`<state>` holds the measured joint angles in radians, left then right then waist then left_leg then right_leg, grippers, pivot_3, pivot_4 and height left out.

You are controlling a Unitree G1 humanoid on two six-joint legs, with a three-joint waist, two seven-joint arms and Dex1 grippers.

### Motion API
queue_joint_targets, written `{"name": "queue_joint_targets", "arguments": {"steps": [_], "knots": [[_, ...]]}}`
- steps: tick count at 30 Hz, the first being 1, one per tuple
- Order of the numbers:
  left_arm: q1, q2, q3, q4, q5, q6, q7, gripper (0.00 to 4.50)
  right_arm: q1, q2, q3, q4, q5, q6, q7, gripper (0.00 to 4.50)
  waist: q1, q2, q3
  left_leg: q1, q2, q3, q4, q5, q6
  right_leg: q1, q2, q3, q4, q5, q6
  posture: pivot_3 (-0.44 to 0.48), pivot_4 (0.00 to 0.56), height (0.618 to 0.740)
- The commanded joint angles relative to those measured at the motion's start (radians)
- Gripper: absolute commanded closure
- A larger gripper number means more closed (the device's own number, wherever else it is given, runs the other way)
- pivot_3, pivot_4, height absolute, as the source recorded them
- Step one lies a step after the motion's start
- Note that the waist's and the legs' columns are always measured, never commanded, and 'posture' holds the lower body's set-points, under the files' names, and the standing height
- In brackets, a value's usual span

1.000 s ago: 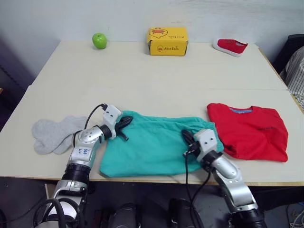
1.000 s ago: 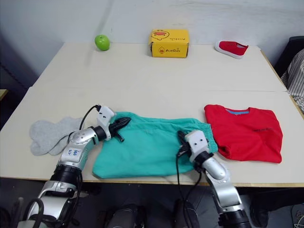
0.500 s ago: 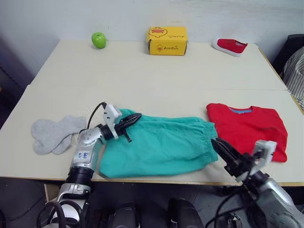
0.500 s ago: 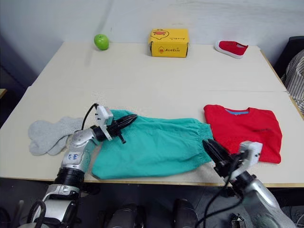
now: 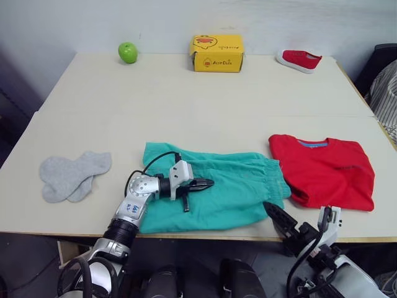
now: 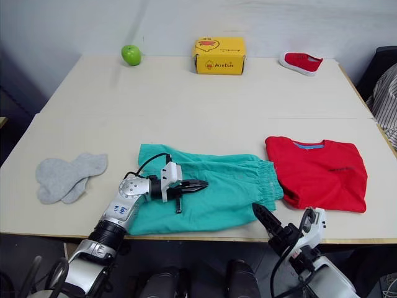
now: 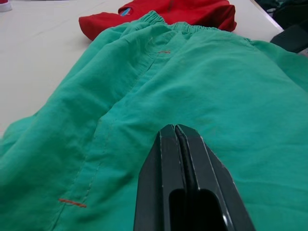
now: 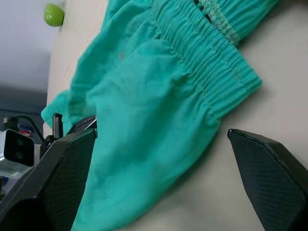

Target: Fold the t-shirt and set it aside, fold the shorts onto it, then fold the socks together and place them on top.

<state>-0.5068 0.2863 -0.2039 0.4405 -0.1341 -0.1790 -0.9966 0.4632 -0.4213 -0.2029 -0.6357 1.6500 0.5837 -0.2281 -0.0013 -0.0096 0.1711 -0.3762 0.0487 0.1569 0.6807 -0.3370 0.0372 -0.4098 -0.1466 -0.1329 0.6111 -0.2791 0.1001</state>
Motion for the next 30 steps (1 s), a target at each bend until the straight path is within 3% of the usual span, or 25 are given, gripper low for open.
{"name": "queue_joint_targets", "arguments": {"steps": [1,6,11,14,21,25,30], "knots": [[-0.001,0.006,-0.005,0.017,0.021,-0.001,0.009,4.5,-0.002,0.029,0.047,0.038,0.015,-0.001,-0.104,0.04,-0.001,-0.003,-0.002,0.001,0.0,0.0,0.0,0.0,0.0,0.001,0.0,0.0,0.0,0.0,0.0,0.0,0.15,0.74],[-0.005,0.008,0.006,0.027,0.018,0.006,0.005,4.5,-0.087,0.093,0.099,0.101,-0.057,-0.009,-0.139,0.04,-0.004,-0.013,-0.008,0.002,0.005,0.0,0.0,0.0,-0.001,0.001,-0.001,0.001,-0.002,0.001,-0.002,0.0,0.15,0.74],[-0.011,0.016,0.004,0.042,0.016,0.007,-0.027,4.5,-0.274,0.183,0.147,0.262,-0.208,-0.003,-0.102,0.04,-0.016,-0.017,-0.012,0.003,0.008,0.0,0.0,0.0,-0.003,0.002,0.001,0.001,-0.003,0.003,-0.006,0.0,0.15,0.74],[-0.02,0.024,0.009,0.052,0.017,0.005,-0.039,4.5,-0.35,0.229,0.158,0.333,-0.262,0.007,-0.062,0.7,-0.022,-0.015,-0.014,0.003,0.009,0.0,0.0,0.0,-0.004,0.002,0.002,0.001,-0.003,0.003,-0.007,0.0,0.15,0.74],[-0.025,0.036,0.024,0.036,0.012,0.014,-0.032,4.5,-0.423,0.284,0.136,0.344,-0.469,-0.071,0.088,3.2,-0.028,-0.013,-0.013,0.002,0.012,0.001,0.0,0.0,-0.006,0.0,0.006,0.001,-0.002,0.002,-0.008,0.0,0.15,0.74],[0.009,0.046,0.049,-0.041,-0.007,0.061,-0.003,4.5,-0.436,0.255,0.154,0.241,-0.591,-0.122,0.223,4.43,-0.027,-0.01,-0.011,0.002,0.012,0.002,0.0,0.0,-0.006,0.0,0.007,0.001,-0.002,0.002,-0.008,0.0,0.15,0.74],[0.056,0.058,0.065,-0.161,-0.004,0.133,0.058,4.5,-0.443,0.212,0.082,0.147,-0.701,-0.182,0.247,4.48,-0.024,0.004,-0.003,-0.003,0.012,0.002,0.0,0.0,-0.009,-0.005,0.012,0.001,-0.002,0.002,-0.009,0.0,0.15,0.74]]}}
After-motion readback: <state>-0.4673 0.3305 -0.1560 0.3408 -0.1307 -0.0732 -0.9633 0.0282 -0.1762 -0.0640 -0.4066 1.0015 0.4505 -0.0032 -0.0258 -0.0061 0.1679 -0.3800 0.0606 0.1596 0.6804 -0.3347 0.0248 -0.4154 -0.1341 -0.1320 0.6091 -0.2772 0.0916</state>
